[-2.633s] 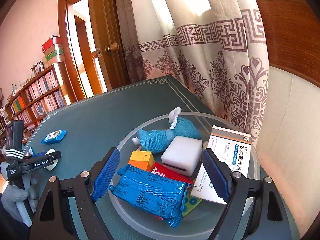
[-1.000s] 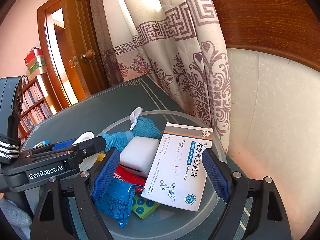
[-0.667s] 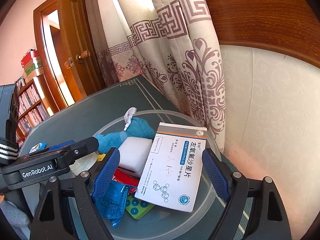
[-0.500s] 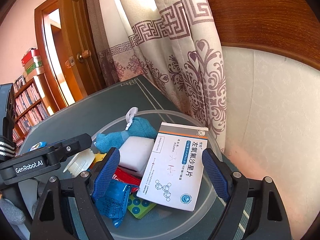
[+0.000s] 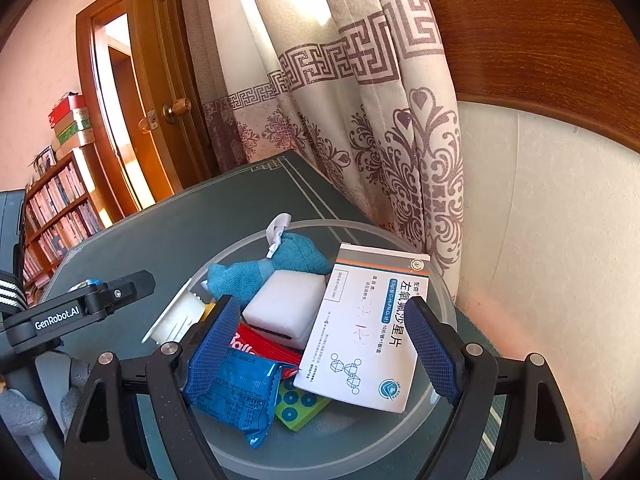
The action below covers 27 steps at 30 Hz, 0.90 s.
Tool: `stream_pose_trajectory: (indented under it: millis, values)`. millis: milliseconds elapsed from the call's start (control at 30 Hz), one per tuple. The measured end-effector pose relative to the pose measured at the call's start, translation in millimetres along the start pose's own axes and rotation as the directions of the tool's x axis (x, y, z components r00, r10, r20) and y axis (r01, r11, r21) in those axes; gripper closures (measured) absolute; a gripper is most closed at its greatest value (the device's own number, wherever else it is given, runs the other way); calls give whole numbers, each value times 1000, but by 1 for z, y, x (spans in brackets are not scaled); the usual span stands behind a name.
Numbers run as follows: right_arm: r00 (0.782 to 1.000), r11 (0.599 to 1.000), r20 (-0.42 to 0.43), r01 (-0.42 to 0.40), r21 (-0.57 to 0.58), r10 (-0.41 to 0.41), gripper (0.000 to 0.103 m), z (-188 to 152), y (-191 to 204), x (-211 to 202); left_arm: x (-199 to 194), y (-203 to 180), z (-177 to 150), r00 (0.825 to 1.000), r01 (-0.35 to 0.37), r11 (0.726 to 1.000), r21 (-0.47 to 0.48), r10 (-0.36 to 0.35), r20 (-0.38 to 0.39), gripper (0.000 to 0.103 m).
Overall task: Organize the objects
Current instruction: 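Carry the white plate into the bowl and open the left gripper, then move both grippers back toward the white packet and blue cracker packet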
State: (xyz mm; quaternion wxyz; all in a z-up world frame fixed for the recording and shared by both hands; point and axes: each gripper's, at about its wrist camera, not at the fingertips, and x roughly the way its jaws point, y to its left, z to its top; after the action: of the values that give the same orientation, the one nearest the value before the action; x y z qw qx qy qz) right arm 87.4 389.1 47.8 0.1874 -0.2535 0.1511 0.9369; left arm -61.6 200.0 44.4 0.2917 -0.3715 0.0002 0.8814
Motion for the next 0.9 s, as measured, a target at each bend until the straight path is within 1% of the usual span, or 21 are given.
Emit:
stream_pose_trajectory:
  millis: [167,433,567,733,900]
  values:
    - [1000,1000,-1,-19,-21,19,18,0,9,-2,-4,10,-4,995,-95,995,17,94,12,0]
    - [997,994,4,-76,-83,76,18,3,38,-9,-20,37,-10,986,-166,986,-15,167,12,0]
    - [993,985,-2,-118,-125,119,18,5,58,-11,-31,57,-13,979,-204,978,-50,204,11,0]
    - [985,969,-30,-174,-174,171,18,3,86,-10,-43,85,-20,966,-258,961,-95,259,-7,0]
    - [972,951,-82,-231,-206,219,18,-4,113,-3,-58,116,-30,956,-292,944,-153,292,-25,0]
